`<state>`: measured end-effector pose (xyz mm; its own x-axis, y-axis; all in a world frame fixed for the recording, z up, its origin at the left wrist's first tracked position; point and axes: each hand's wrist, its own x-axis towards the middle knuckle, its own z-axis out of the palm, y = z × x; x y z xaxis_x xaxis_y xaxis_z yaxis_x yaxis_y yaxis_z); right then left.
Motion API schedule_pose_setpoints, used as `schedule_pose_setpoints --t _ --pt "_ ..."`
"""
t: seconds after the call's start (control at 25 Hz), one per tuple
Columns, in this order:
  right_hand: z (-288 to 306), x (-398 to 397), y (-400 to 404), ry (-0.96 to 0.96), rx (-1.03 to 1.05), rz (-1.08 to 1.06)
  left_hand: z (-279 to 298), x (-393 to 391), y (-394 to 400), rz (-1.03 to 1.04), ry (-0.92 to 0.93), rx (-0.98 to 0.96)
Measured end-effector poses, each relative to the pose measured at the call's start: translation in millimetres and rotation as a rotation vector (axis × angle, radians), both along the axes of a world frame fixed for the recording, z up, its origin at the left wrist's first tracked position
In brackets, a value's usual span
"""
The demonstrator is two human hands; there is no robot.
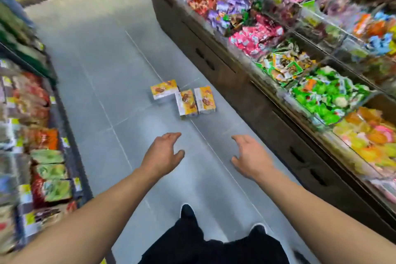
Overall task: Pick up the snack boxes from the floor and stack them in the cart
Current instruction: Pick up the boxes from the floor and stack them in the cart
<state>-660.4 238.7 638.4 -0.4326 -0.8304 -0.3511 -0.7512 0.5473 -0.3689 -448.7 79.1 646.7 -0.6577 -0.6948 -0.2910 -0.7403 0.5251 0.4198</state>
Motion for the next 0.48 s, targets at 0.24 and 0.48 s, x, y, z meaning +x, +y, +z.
schedule_pose_setpoints --t 0.24,0.48 --pt "0 27 -156 0.033 0.023 0.180 -3 67 -113 0.274 0.068 -0.042" --pt "-29 -5 -299 0.001 0.042 0.251 -30 65 -224 0.460 0.057 -0.005"
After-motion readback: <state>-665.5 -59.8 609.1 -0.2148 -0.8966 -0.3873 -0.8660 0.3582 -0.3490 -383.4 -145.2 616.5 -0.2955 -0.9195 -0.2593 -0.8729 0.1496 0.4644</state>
